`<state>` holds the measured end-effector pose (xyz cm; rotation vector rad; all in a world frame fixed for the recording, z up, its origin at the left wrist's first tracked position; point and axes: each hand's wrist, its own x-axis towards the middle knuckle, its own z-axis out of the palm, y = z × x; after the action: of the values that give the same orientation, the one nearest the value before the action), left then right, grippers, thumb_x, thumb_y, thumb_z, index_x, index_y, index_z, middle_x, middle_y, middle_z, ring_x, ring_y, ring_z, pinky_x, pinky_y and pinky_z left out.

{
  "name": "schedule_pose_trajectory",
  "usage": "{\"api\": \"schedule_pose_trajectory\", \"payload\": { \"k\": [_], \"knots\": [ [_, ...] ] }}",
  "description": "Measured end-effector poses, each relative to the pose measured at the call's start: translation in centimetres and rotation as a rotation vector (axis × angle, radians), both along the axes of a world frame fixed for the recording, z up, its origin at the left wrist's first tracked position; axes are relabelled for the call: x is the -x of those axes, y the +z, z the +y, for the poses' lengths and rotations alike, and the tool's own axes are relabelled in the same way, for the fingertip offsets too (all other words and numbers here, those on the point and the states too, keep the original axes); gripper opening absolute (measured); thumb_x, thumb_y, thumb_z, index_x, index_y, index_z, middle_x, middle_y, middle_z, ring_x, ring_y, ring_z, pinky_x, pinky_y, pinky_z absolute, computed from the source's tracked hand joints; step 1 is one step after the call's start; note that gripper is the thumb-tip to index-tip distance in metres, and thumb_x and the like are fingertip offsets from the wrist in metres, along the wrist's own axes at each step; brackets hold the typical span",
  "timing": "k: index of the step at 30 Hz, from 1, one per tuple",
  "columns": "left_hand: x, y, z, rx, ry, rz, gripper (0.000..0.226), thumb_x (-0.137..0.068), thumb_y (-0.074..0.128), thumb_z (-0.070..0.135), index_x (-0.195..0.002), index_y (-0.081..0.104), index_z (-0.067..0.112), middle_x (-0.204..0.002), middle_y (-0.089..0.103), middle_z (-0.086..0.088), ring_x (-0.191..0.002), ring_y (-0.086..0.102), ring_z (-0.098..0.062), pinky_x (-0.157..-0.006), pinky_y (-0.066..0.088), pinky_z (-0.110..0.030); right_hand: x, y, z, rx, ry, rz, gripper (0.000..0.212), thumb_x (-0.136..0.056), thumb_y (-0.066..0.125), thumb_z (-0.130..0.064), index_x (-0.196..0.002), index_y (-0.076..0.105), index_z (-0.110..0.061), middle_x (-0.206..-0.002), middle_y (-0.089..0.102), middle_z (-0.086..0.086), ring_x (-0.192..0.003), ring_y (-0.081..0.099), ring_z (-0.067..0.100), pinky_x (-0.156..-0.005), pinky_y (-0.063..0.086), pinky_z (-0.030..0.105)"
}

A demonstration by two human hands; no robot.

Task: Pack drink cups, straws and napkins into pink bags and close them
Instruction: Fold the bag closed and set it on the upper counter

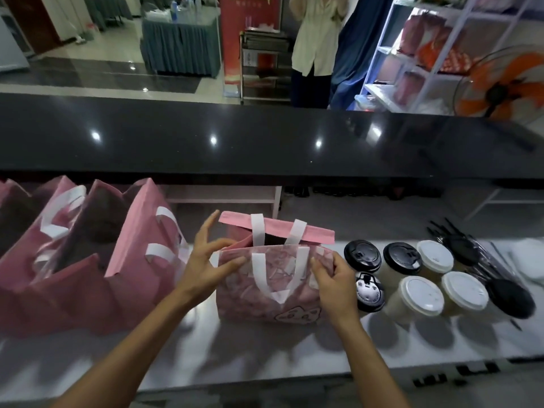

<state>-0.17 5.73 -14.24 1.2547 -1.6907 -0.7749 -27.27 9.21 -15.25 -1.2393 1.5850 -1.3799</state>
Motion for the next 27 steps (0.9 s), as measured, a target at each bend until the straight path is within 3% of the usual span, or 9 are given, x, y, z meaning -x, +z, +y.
{"api": "schedule_pose_trajectory", "payload": {
  "k": [3, 6, 7, 10, 13, 18, 22, 24, 27],
  "knots": [
    [-0.2, 0.6, -1.0, -0.004, -0.065, 0.006, 0.03, -0.071, 0.077, 0.057, -0.085, 0.076, 0.031, -0.164, 0.015, 0.026, -0.15, 0.021, -0.004, -0.113, 0.027, -0.041, -0.1, 0.4, -0.5, 0.022, -0.007, 0.052, 0.031, -0.09, 0.067, -0.031, -0.077, 0.053, -0.006, -0.069, 0.055, 0.016, -0.066, 0.047, 0.012, -0.062, 0.044, 0.042],
    [-0.2, 1.1, -1.9, 0.024, -0.14, 0.055, 0.023, -0.073, 0.075, 0.05, -0.082, 0.074, 0.029, -0.156, 0.036, 0.018, -0.141, 0.039, -0.005, -0.108, 0.038, -0.027, -0.2, 1.1, -0.4, 0.005, -0.033, 0.121, 0.012, -0.09, 0.073, -0.018, -0.086, 0.062, -0.013, -0.073, 0.065, -0.004, -0.067, 0.056, 0.005, -0.064, 0.046, 0.031],
    [-0.2, 1.0, -2.2, 0.047, -0.156, 0.059, 0.021, -0.074, 0.074, 0.047, -0.083, 0.074, 0.028, -0.15, 0.042, 0.015, -0.136, 0.044, -0.005, -0.105, 0.041, -0.021, -0.3, 1.4, -0.4, 0.008, -0.059, 0.143, 0.015, -0.089, 0.074, -0.016, -0.099, 0.065, -0.019, -0.086, 0.07, -0.011, -0.076, 0.063, 0.002, -0.068, 0.051, 0.029],
    [-0.4, 0.5, -2.9, 0.126, -0.188, 0.058, 0.015, -0.079, 0.075, 0.031, -0.09, 0.076, 0.02, -0.14, 0.051, 0.004, -0.131, 0.051, -0.01, -0.106, 0.043, -0.022, -0.6, 2.3, -0.6, 0.084, -0.155, 0.275, 0.063, -0.085, 0.078, -0.02, -0.139, 0.048, -0.032, -0.131, 0.057, -0.012, -0.114, 0.06, 0.009, -0.09, 0.052, 0.028],
    [-0.5, 0.0, -3.4, 0.161, -0.197, 0.054, 0.017, -0.082, 0.073, 0.025, -0.095, 0.078, 0.016, -0.139, 0.052, 0.002, -0.13, 0.051, -0.011, -0.106, 0.042, -0.019, -0.6, 3.0, -1.4, 0.192, -0.118, 0.487, 0.066, -0.091, 0.072, -0.02, -0.149, 0.042, -0.026, -0.15, 0.039, -0.006, -0.136, 0.043, 0.01, -0.109, 0.04, 0.024],
    [-0.2, -0.2, -3.8, 0.149, -0.183, 0.063, 0.014, -0.083, 0.075, 0.019, -0.097, 0.078, 0.02, -0.142, 0.051, 0.006, -0.132, 0.05, -0.012, -0.107, 0.046, -0.027, 0.1, 4.5, -3.7, 0.298, -0.051, 0.633, 0.033, -0.101, 0.053, -0.008, -0.132, 0.063, -0.013, -0.143, 0.049, 0.004, -0.127, 0.052, 0.017, -0.108, 0.045, 0.036],
    [0.0, -0.2, -4.0, 0.114, -0.173, 0.059, 0.017, -0.084, 0.077, 0.027, -0.101, 0.077, 0.025, -0.143, 0.05, 0.008, -0.134, 0.049, -0.017, -0.108, 0.048, -0.039, 1.1, 5.5, -5.7, 0.32, 0.082, 0.773, 0.04, -0.09, 0.056, 0.009, -0.125, 0.068, -0.007, -0.132, 0.06, 0.008, -0.123, 0.055, 0.023, -0.108, 0.045, 0.037],
    [0.1, -0.2, -3.9, 0.092, -0.169, 0.075, 0.03, -0.084, 0.075, 0.034, -0.114, 0.073, 0.029, -0.143, 0.049, 0.01, -0.134, 0.049, -0.017, -0.107, 0.049, -0.041, 1.3, 5.9, -6.5, 0.305, 0.156, 0.827, 0.042, -0.084, 0.059, 0.012, -0.121, 0.071, -0.007, -0.127, 0.063, 0.008, -0.118, 0.055, 0.023, -0.105, 0.046, 0.034],
    [0.3, -0.2, -3.8, 0.06, -0.158, 0.071, 0.043, -0.085, 0.073, 0.04, -0.123, 0.07, 0.02, -0.143, 0.048, 0.01, -0.135, 0.049, -0.015, -0.108, 0.05, -0.038, 1.5, 6.3, -8.0, 0.299, 0.19, 0.884, 0.039, -0.084, 0.065, 0.009, -0.119, 0.072, -0.008, -0.119, 0.065, 0.007, -0.111, 0.052, 0.02, -0.1, 0.046, 0.033]
  ]
}}
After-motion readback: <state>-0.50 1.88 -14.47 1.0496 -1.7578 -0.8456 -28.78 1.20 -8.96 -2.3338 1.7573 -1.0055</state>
